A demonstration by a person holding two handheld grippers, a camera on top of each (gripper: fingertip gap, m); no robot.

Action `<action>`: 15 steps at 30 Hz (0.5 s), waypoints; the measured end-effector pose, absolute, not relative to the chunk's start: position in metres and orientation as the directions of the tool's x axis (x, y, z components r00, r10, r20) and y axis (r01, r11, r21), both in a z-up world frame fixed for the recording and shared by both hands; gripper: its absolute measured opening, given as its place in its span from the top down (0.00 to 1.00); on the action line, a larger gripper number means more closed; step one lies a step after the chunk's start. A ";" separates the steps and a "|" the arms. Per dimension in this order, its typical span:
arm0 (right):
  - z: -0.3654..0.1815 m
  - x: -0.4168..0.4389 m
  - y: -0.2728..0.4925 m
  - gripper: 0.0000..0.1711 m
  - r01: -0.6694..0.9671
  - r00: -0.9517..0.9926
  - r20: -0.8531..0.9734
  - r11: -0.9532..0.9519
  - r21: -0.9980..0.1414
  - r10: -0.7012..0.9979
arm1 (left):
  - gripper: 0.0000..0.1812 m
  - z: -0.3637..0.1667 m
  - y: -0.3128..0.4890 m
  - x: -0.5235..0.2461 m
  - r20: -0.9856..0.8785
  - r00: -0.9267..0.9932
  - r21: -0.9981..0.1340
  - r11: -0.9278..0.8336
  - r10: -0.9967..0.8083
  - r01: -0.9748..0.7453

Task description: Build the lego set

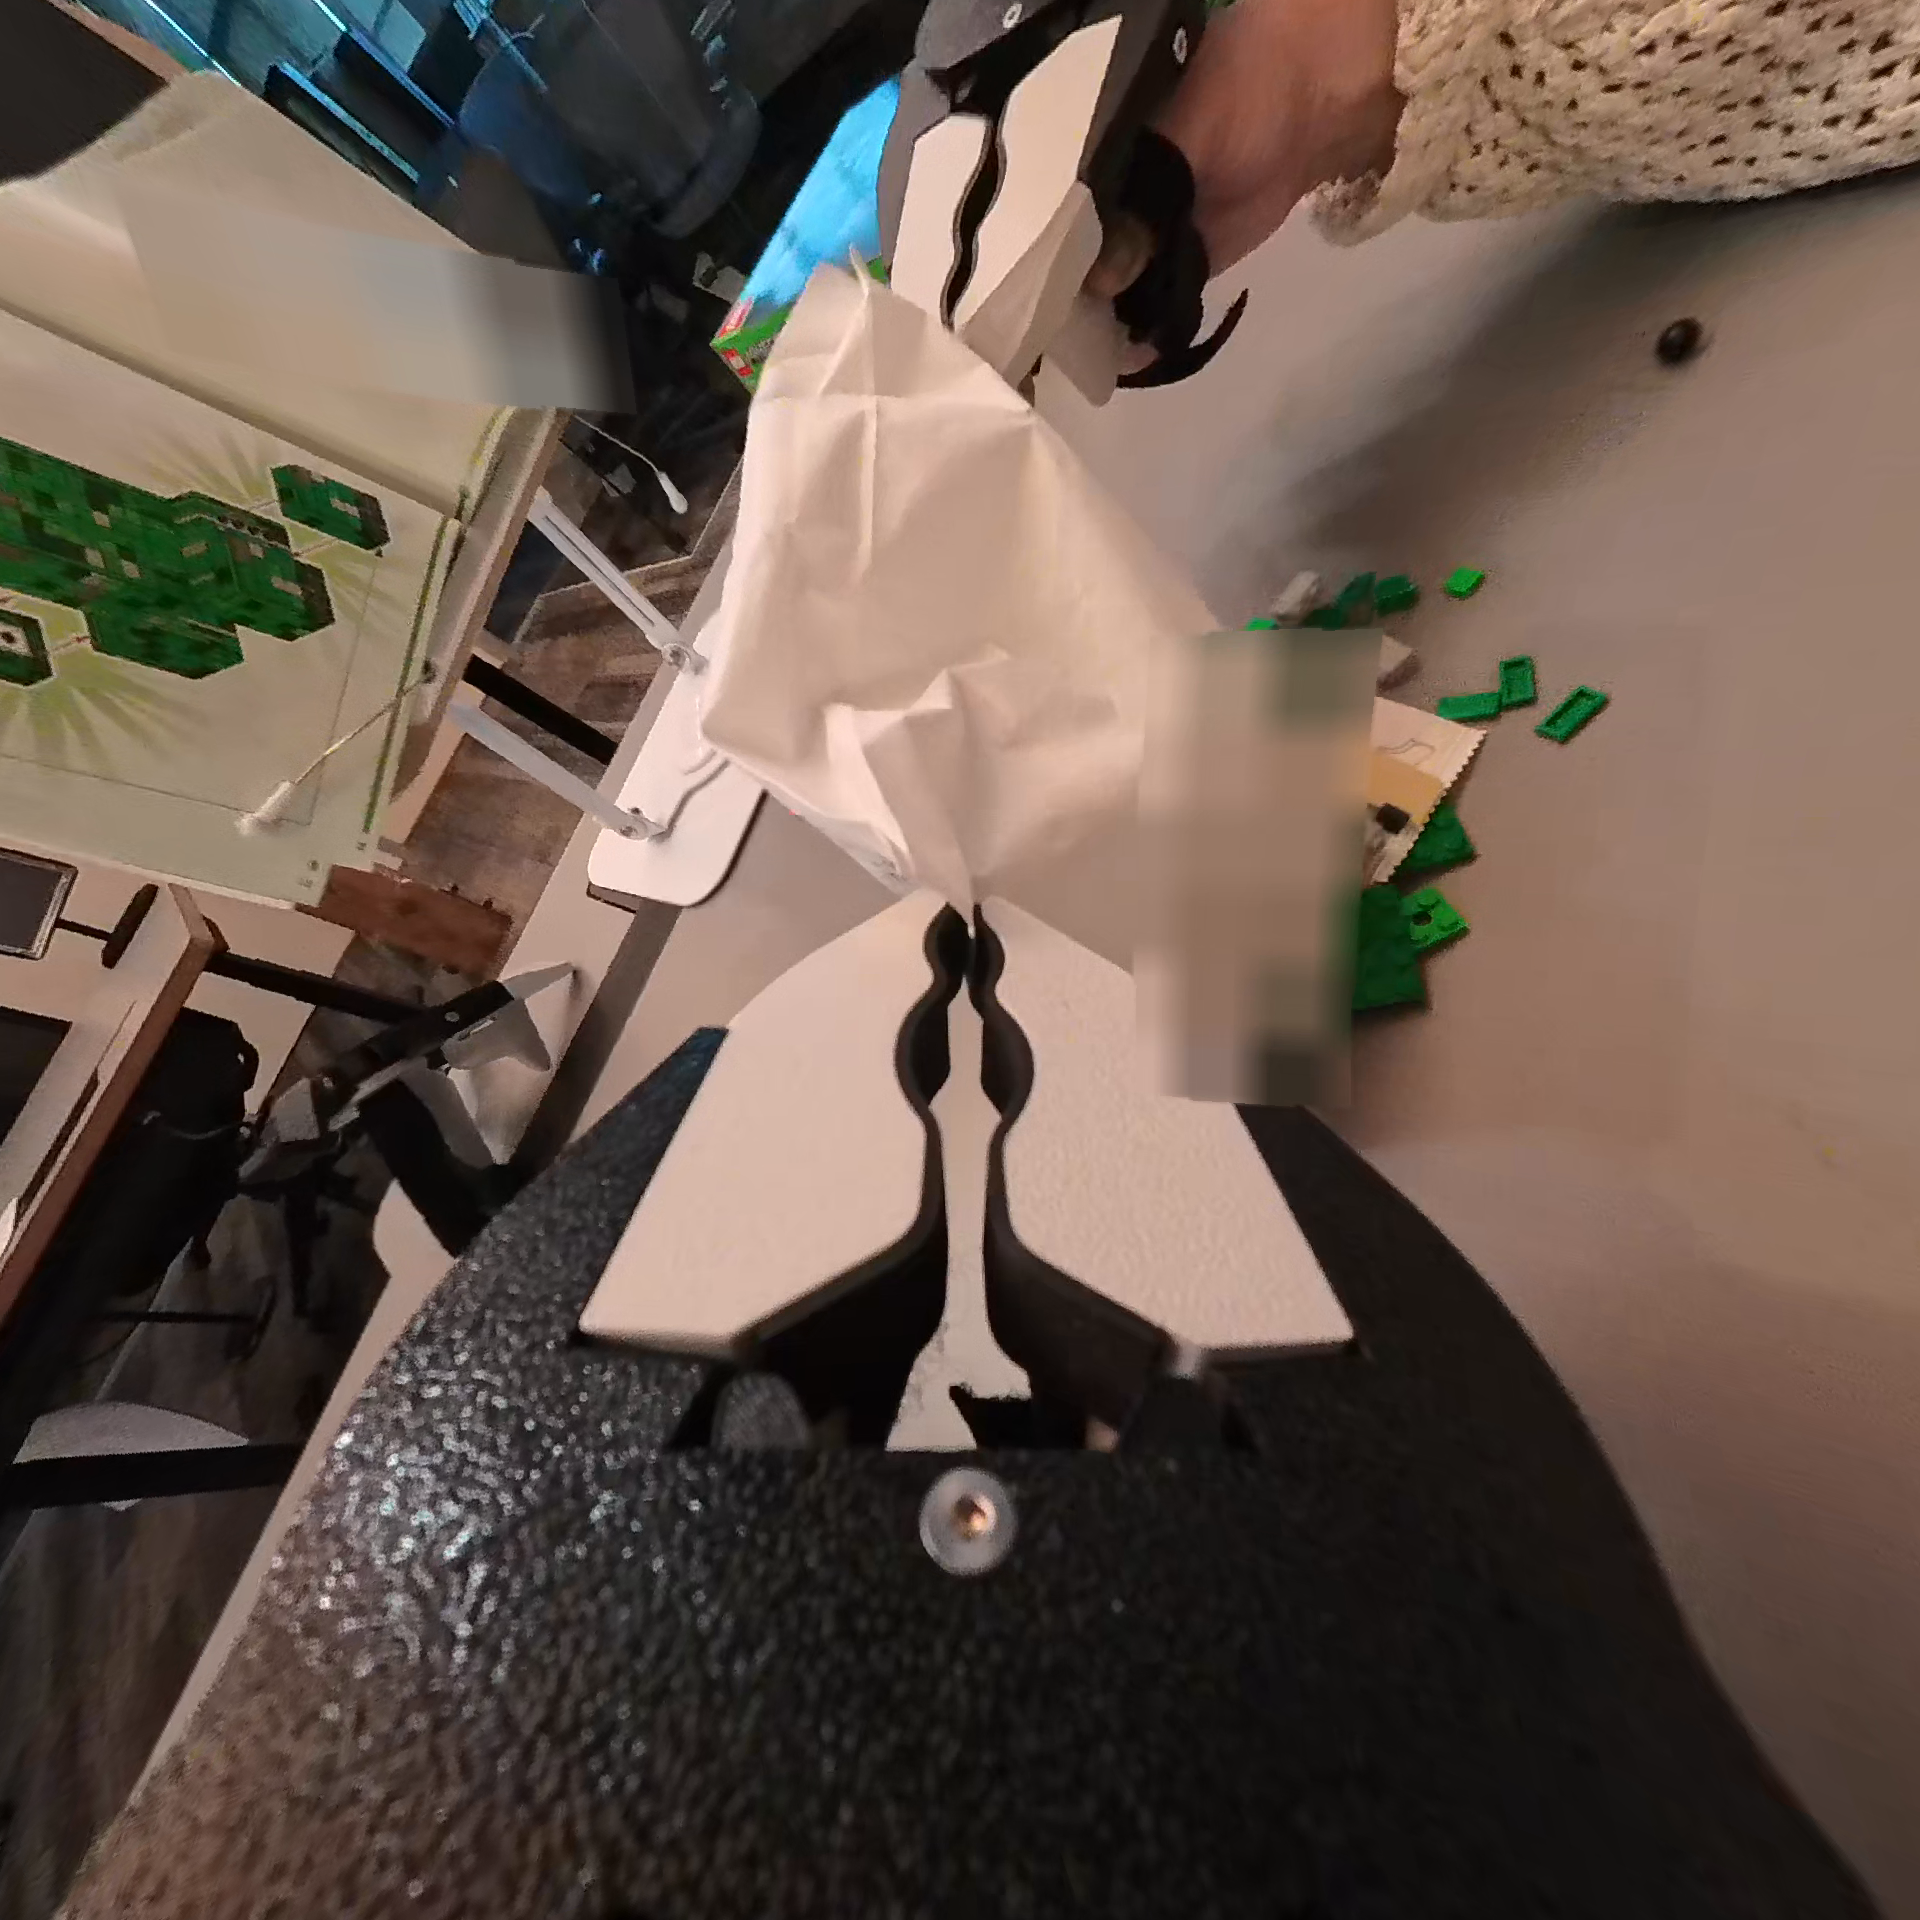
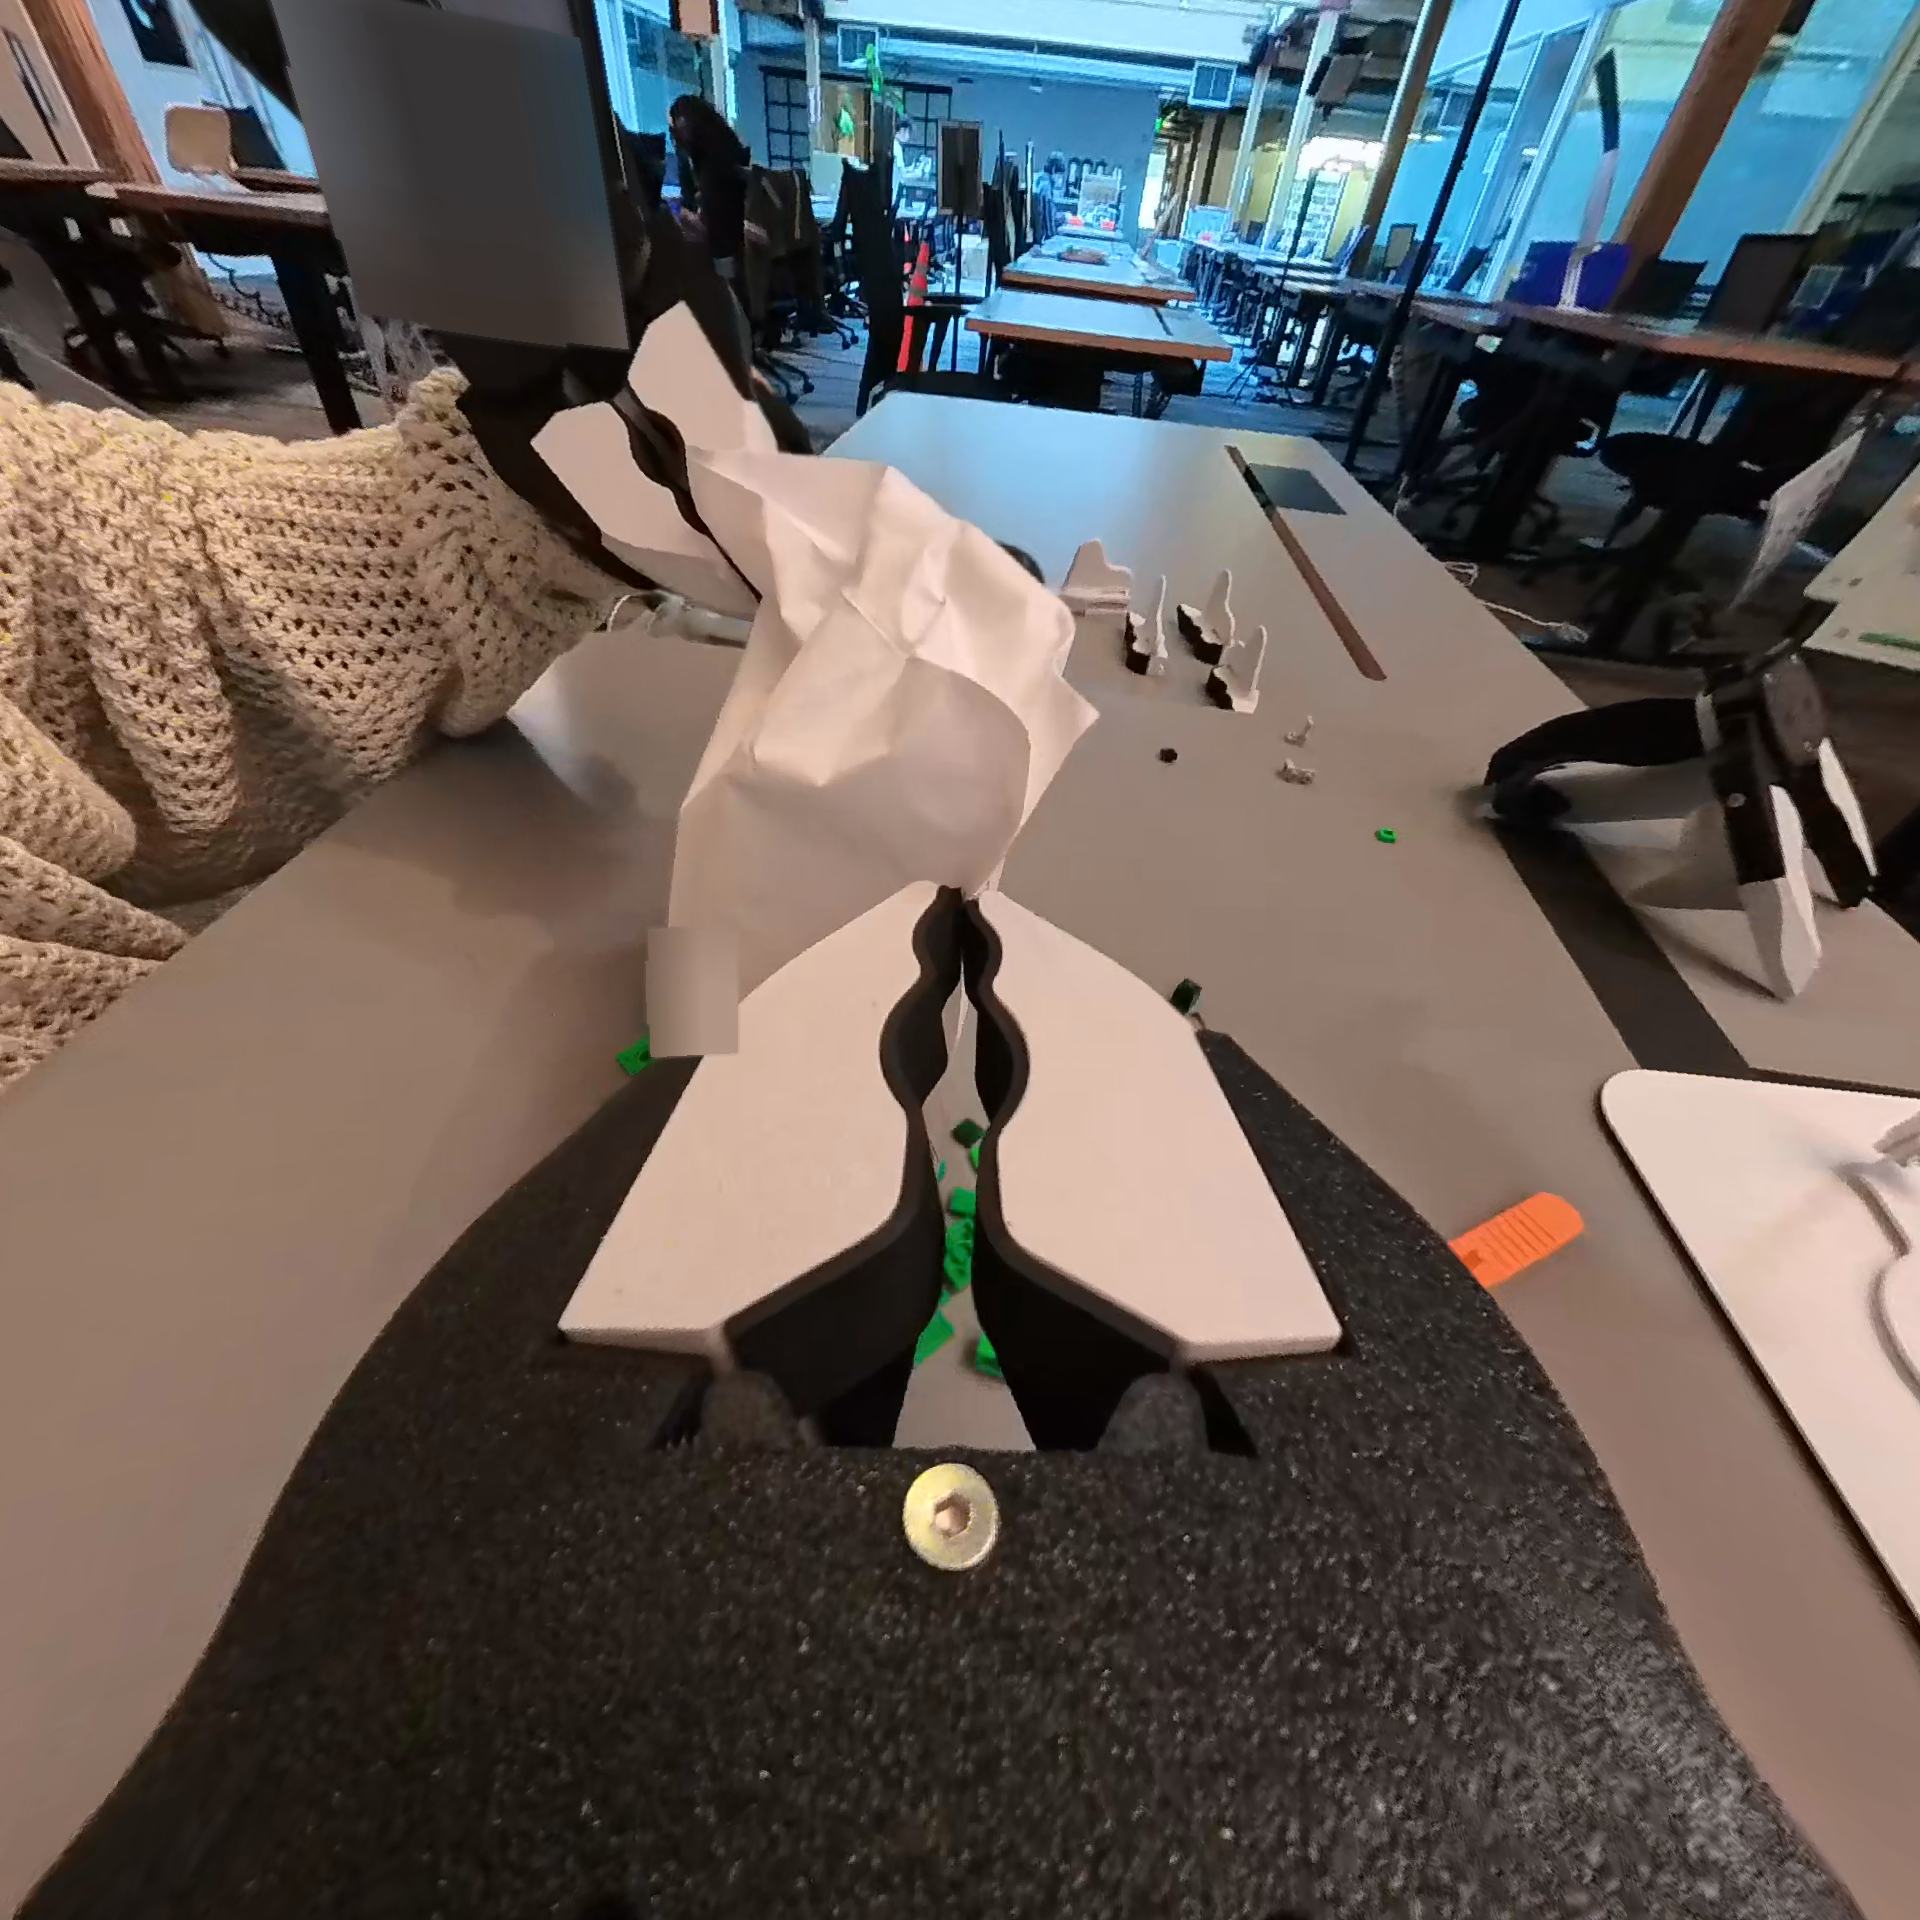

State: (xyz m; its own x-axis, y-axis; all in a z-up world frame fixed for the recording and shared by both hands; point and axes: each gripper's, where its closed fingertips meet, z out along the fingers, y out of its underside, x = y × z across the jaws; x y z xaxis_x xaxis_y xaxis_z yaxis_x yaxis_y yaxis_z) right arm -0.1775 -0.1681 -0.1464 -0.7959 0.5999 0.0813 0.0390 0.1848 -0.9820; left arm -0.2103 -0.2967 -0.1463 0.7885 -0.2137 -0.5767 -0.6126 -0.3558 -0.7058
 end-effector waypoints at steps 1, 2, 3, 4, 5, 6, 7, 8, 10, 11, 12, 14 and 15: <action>-0.143 -0.177 -0.168 1.00 0.027 -0.792 0.088 0.179 -0.983 0.604 | 1.00 -0.143 -0.297 -0.210 -0.578 0.788 -0.706 -0.354 -0.212 -0.613; -0.140 -0.176 -0.167 1.00 0.009 -0.787 0.102 0.176 -0.984 0.609 | 1.00 -0.140 -0.297 -0.209 -0.579 0.787 -0.707 -0.351 -0.211 -0.614; -0.137 -0.176 -0.167 1.00 -0.003 -0.782 0.112 0.177 -0.984 0.614 | 1.00 -0.137 -0.297 -0.208 -0.583 0.785 -0.705 -0.349 -0.211 -0.617; -0.134 -0.175 -0.167 1.00 -0.010 -0.780 0.116 0.174 -0.985 0.614 | 1.00 -0.134 -0.297 -0.208 -0.586 0.782 -0.702 -0.350 -0.210 -0.620; -0.132 -0.174 -0.167 1.00 -0.015 -0.780 0.117 0.169 -0.986 0.614 | 1.00 -0.132 -0.297 -0.208 -0.588 0.781 -0.701 -0.350 -0.209 -0.622; -0.130 -0.174 -0.167 1.00 -0.021 -0.779 0.119 0.164 -0.986 0.615 | 1.00 -0.130 -0.297 -0.208 -0.587 0.782 -0.702 -0.349 -0.210 -0.621; -0.128 -0.174 -0.166 1.00 -0.024 -0.778 0.120 0.163 -0.986 0.616 | 1.00 -0.128 -0.297 -0.208 -0.590 0.780 -0.701 -0.349 -0.208 -0.623; -0.127 -0.174 -0.166 1.00 -0.029 -0.775 0.125 0.164 -0.986 0.619 | 1.00 -0.127 -0.297 -0.209 -0.595 0.777 -0.696 -0.351 -0.206 -0.626; -0.126 -0.174 -0.165 1.00 -0.036 -0.769 0.133 0.166 -0.985 0.625 | 1.00 -0.126 -0.296 -0.210 -0.605 0.770 -0.685 -0.359 -0.203 -0.634; -0.125 -0.174 -0.165 1.00 -0.038 -0.767 0.135 0.165 -0.986 0.627 | 1.00 -0.125 -0.296 -0.211 -0.609 0.768 -0.683 -0.359 -0.201 -0.636; -0.125 -0.174 -0.164 1.00 -0.041 -0.763 0.139 0.167 -0.985 0.631 | 1.00 -0.125 -0.296 -0.211 -0.609 0.768 -0.685 -0.357 -0.199 -0.636; -0.126 -0.176 -0.164 1.00 -0.039 -0.746 0.156 0.192 -0.981 0.647 | 1.00 -0.124 -0.294 -0.211 -0.603 0.772 -0.690 -0.355 -0.198 -0.630; -0.128 -0.177 -0.166 1.00 -0.041 -0.740 0.175 0.215 -0.976 0.650 | 1.00 -0.126 -0.291 -0.209 -0.597 0.776 -0.694 -0.352 -0.206 -0.628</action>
